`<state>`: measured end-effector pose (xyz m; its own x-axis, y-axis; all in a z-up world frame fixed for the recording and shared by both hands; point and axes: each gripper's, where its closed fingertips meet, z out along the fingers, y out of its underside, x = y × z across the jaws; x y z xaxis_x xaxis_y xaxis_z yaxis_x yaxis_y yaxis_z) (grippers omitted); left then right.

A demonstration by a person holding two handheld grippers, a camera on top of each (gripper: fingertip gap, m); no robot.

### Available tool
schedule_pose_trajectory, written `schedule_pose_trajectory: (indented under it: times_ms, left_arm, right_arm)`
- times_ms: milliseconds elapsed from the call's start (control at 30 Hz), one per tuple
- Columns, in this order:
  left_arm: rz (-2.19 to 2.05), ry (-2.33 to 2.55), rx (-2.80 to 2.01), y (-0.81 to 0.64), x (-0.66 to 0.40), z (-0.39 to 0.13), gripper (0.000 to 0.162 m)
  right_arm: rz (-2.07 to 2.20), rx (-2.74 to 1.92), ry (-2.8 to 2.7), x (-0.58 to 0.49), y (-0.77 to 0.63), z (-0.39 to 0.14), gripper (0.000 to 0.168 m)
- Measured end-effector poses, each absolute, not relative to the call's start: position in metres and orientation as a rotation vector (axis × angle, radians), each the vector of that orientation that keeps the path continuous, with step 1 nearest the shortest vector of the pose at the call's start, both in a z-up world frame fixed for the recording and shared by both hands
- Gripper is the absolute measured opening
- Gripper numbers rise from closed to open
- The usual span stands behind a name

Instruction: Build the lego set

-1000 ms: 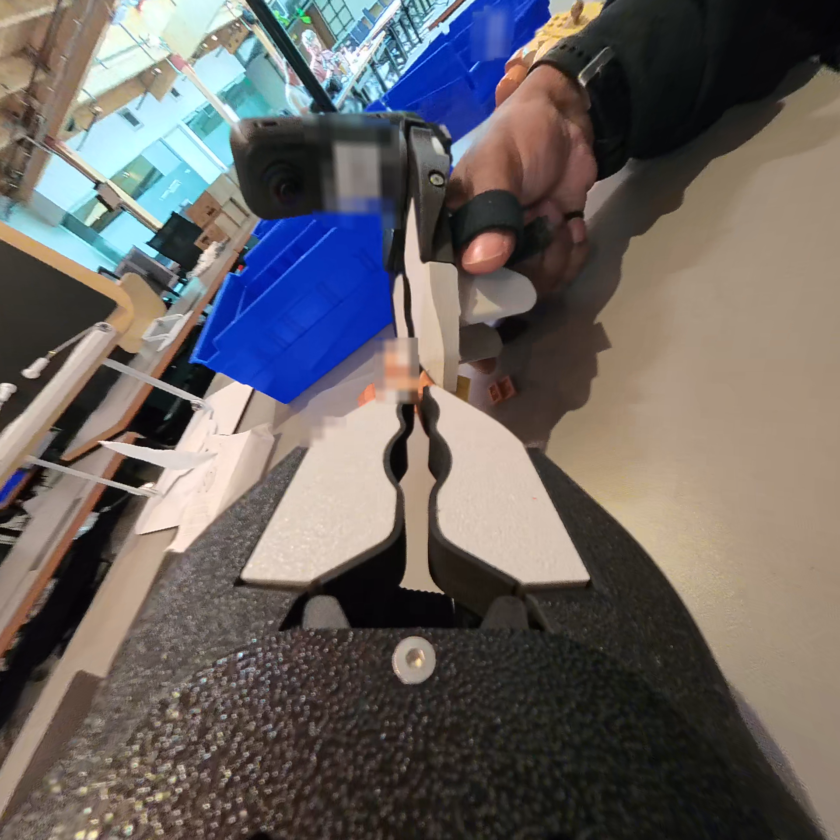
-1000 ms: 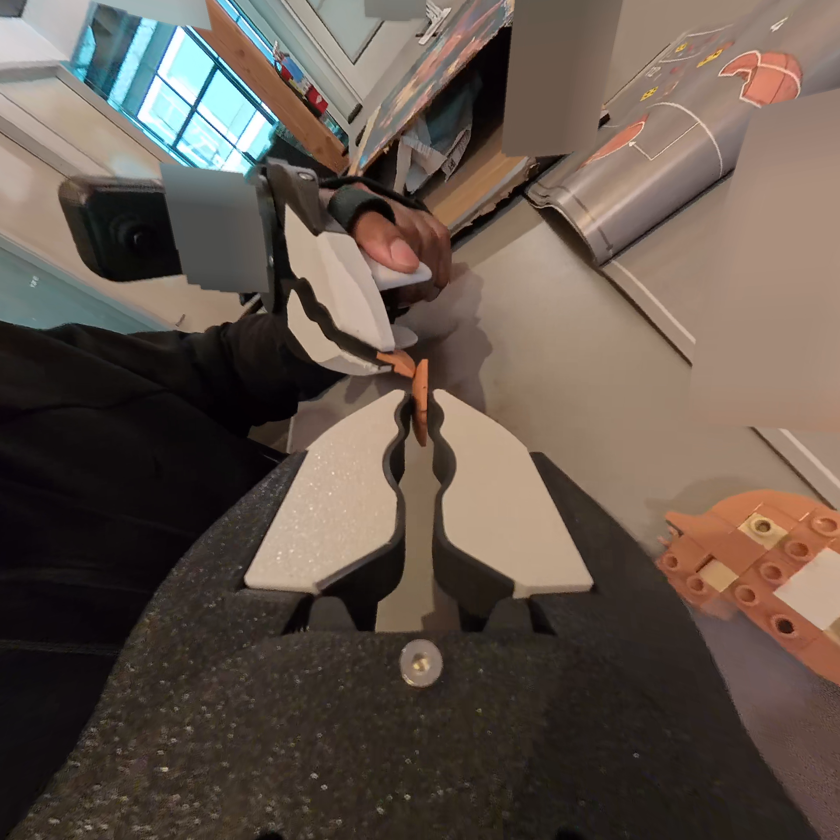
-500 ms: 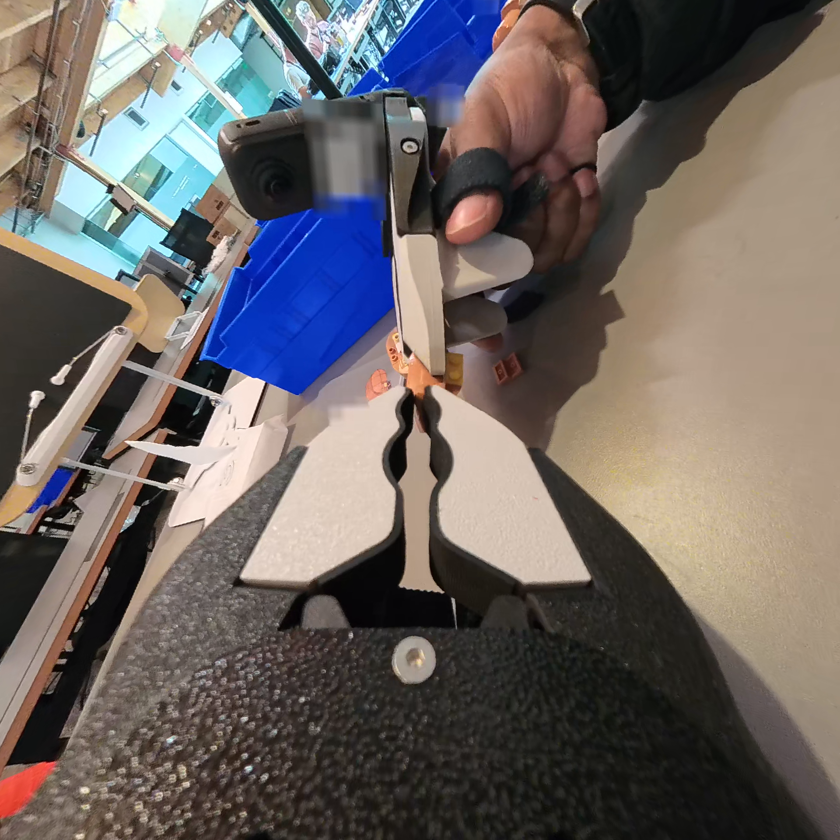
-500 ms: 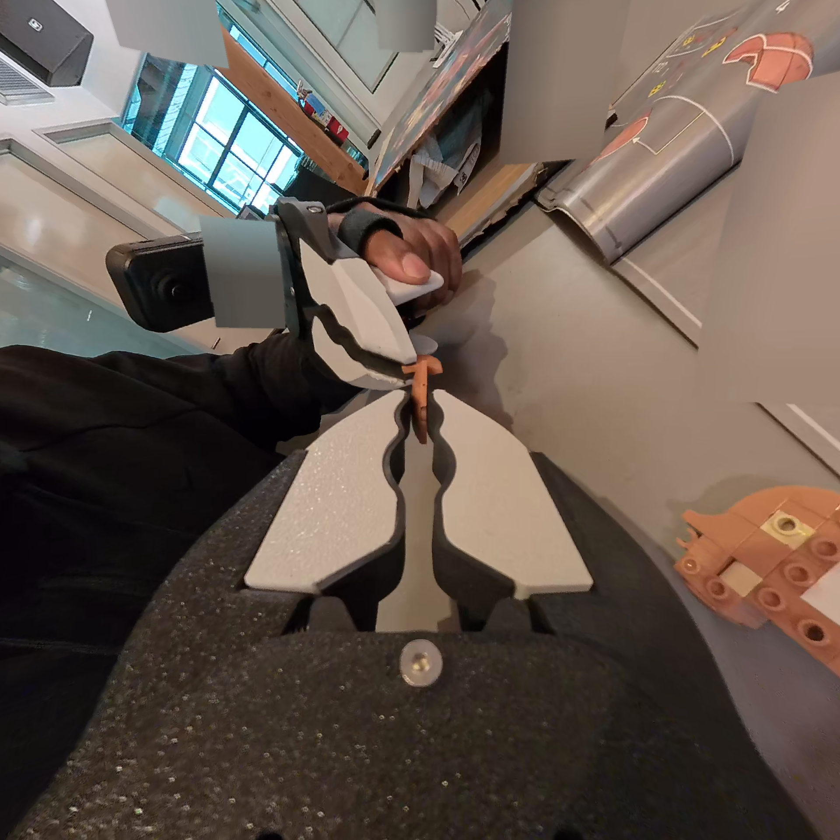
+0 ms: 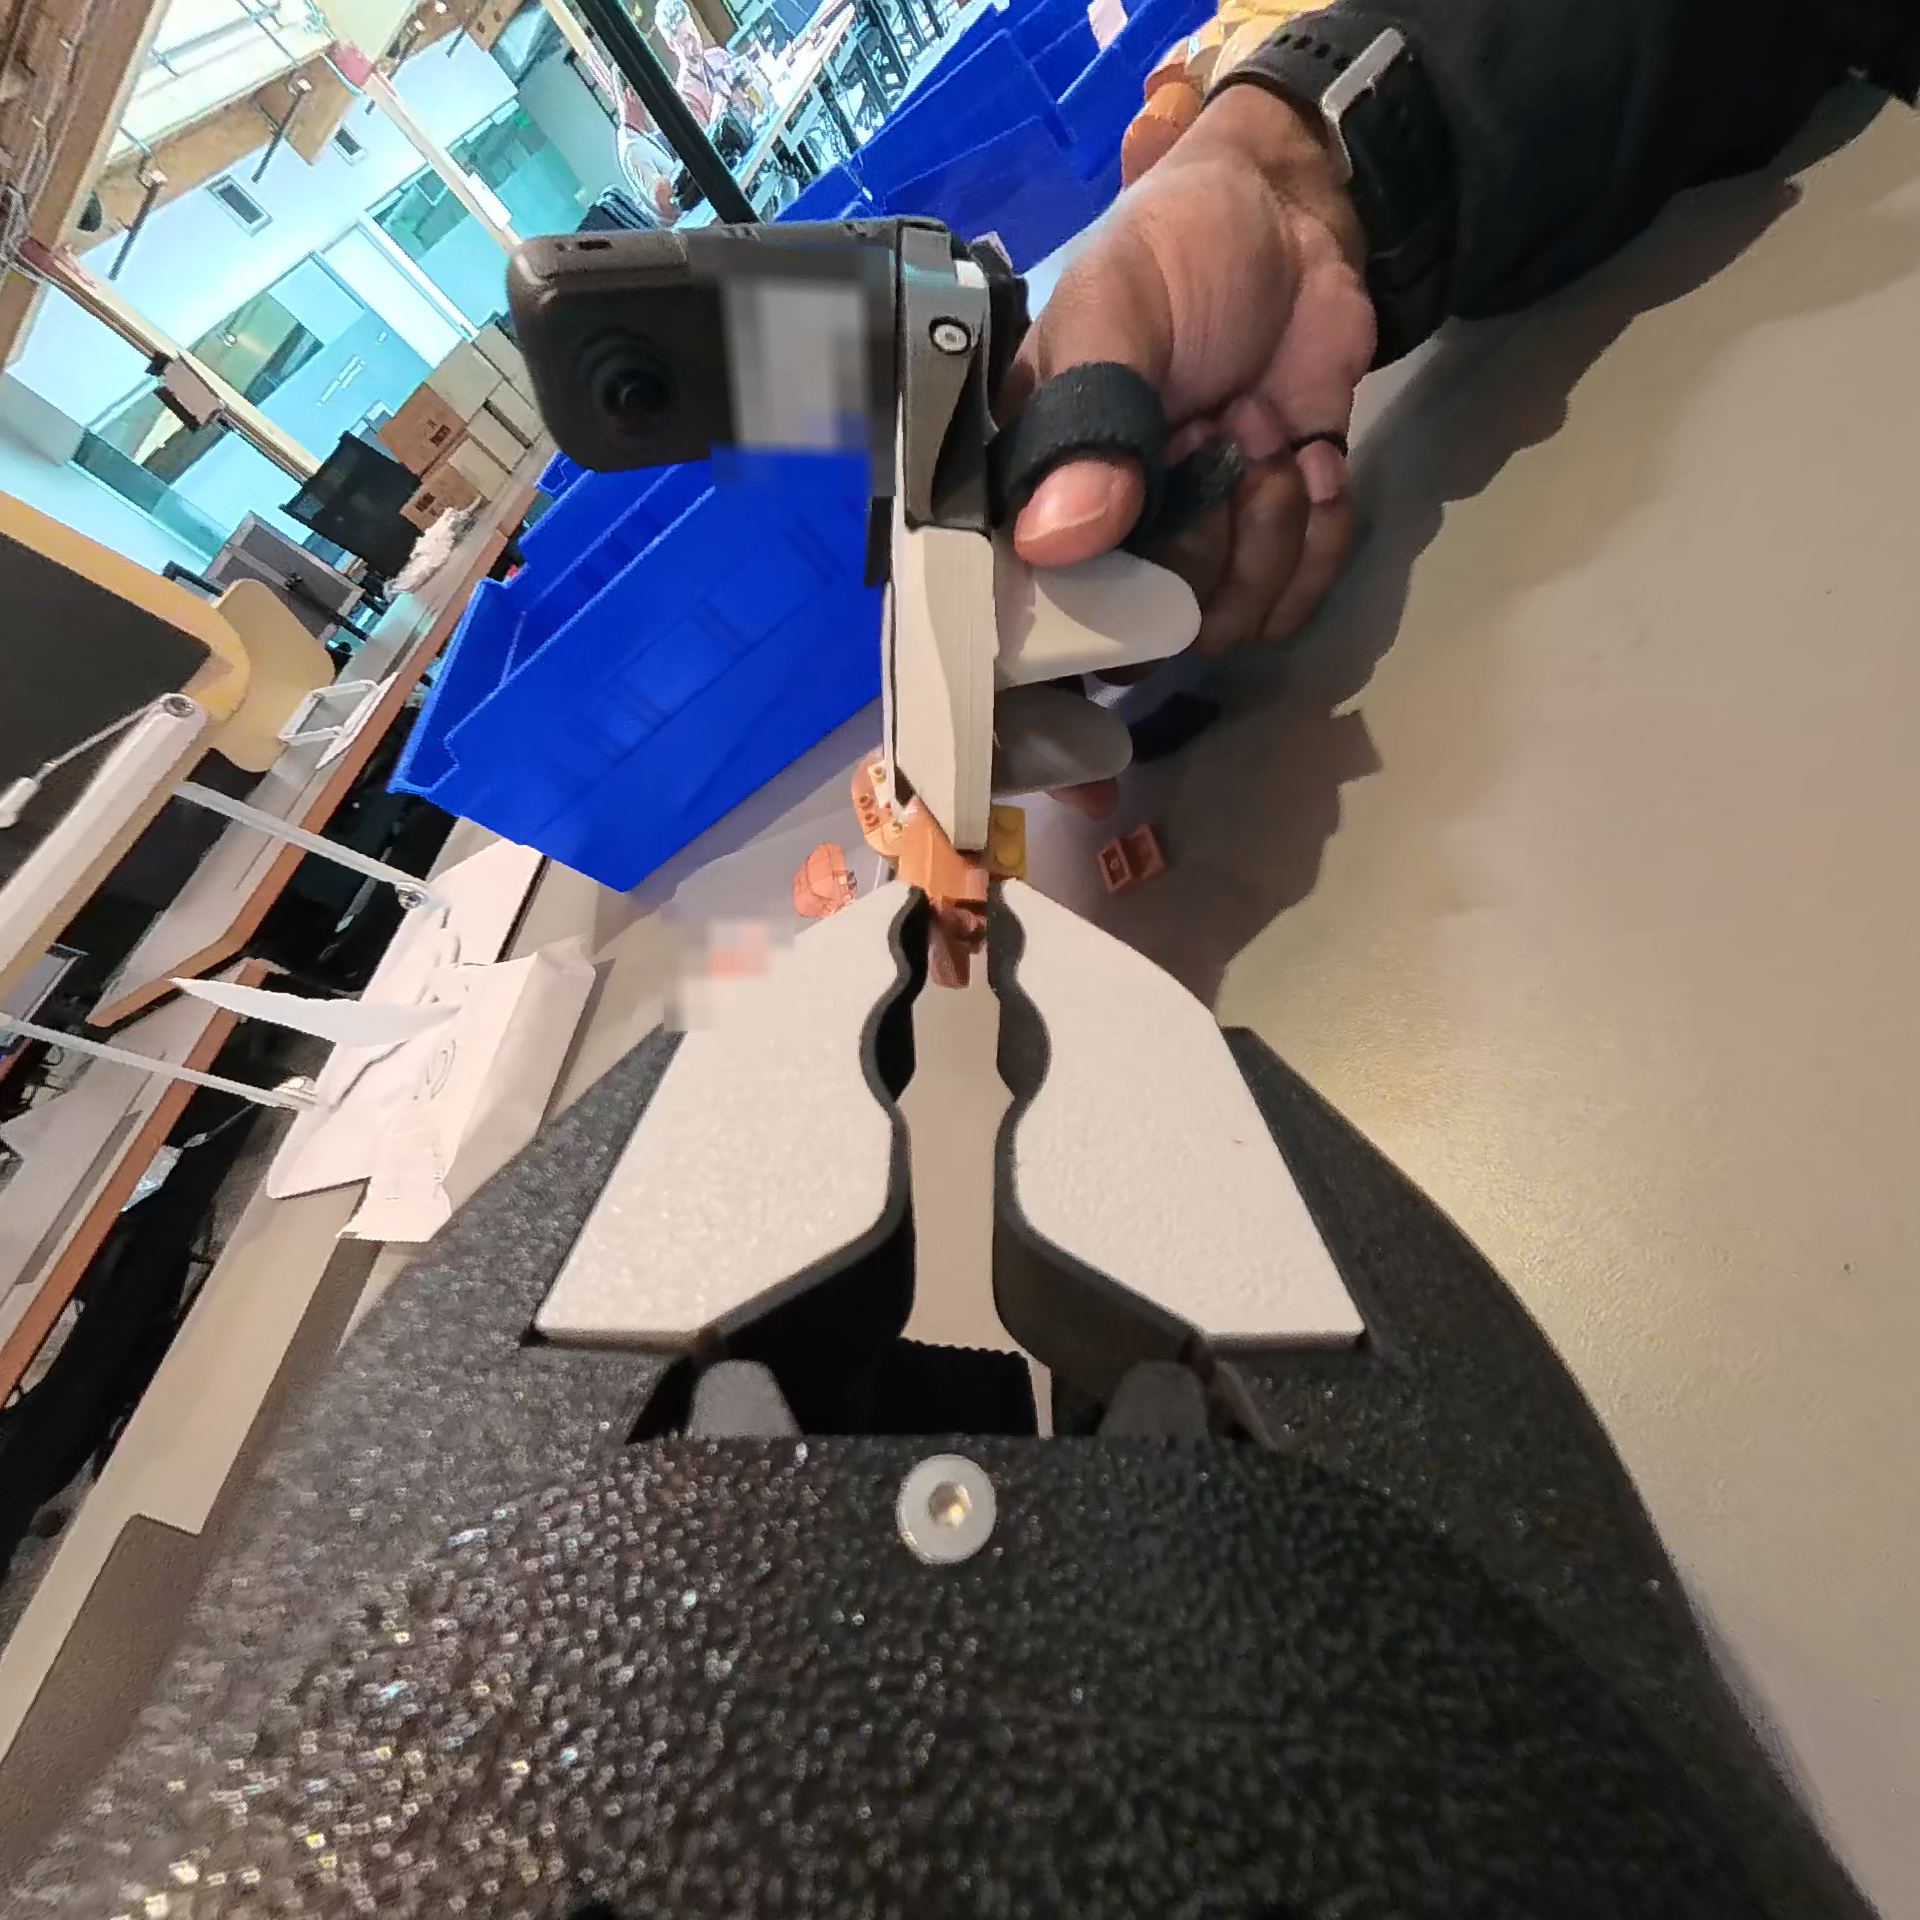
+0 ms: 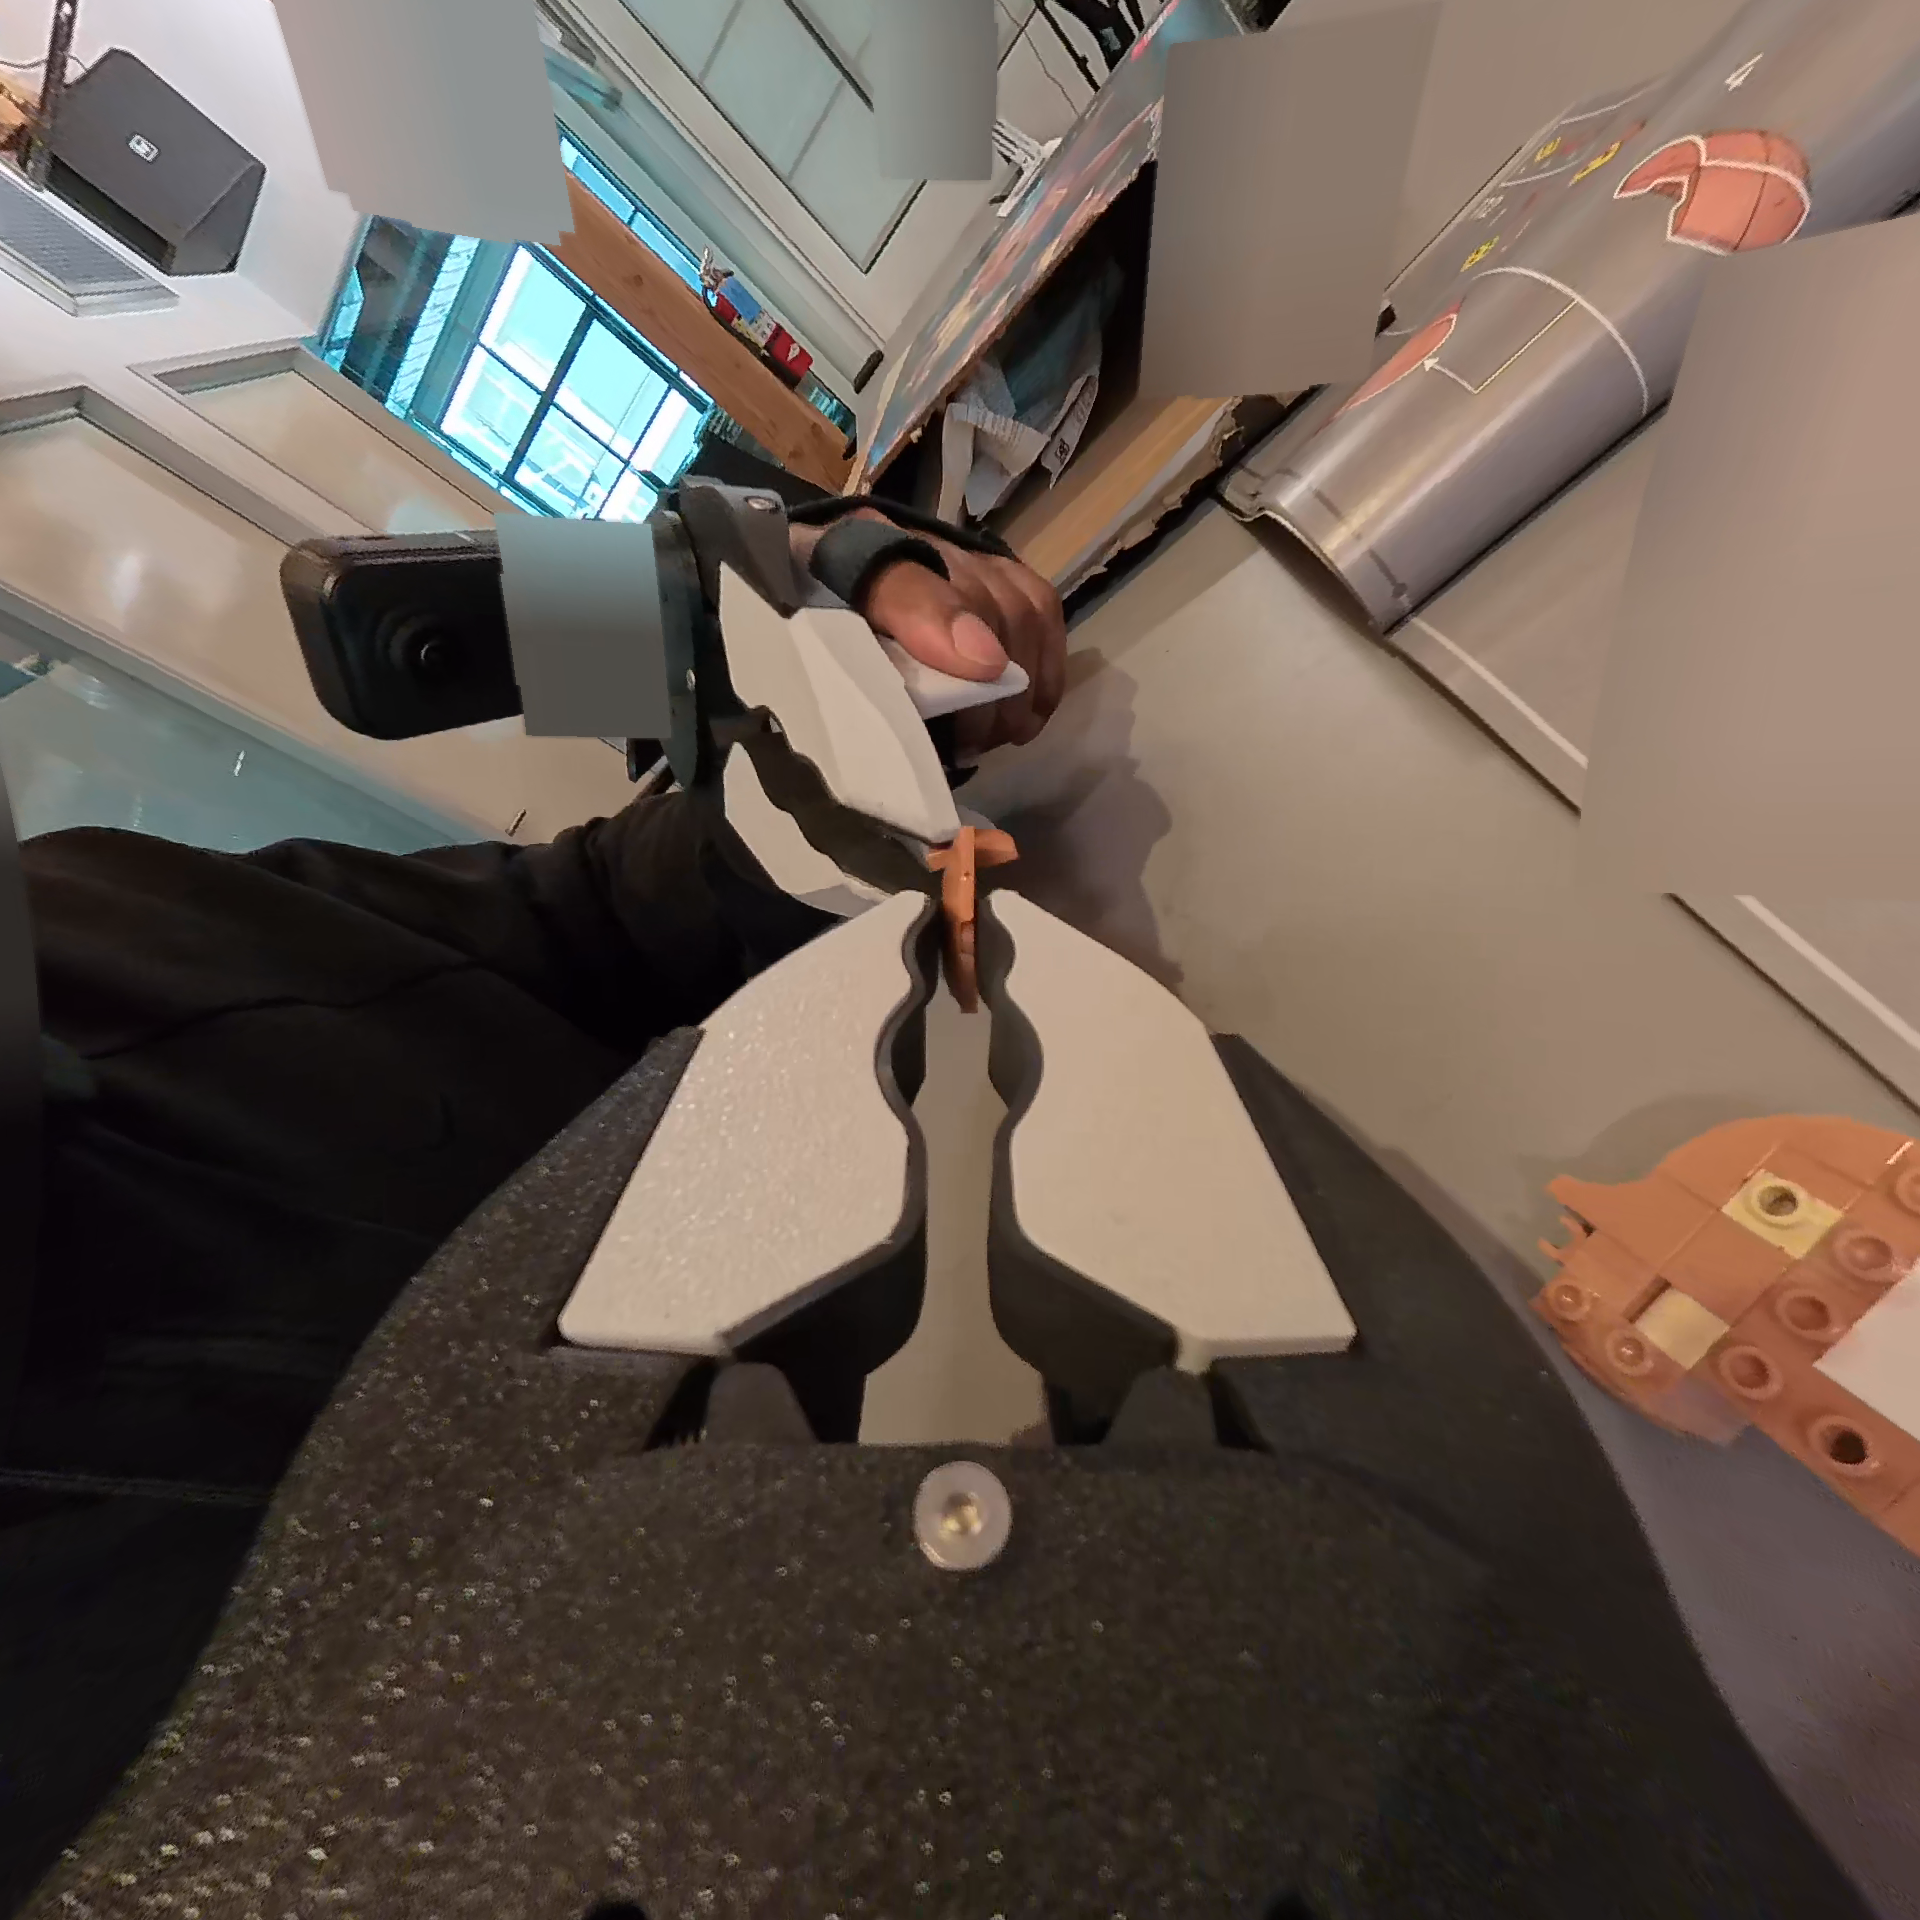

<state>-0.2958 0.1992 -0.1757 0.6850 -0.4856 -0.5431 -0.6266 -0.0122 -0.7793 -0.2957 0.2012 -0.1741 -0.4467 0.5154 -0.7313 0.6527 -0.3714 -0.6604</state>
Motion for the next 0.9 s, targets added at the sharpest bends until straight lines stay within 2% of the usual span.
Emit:
schedule_pose_trajectory:
  times_ms: [900]
  left_arm:
    - [0.040, 0.855, -1.643, 0.2001, -0.2916, -0.1701, 0.007]
  right_arm:
    - [-2.022, 1.599, 1.617, -0.2997, 0.2029, -0.1685, 0.006]
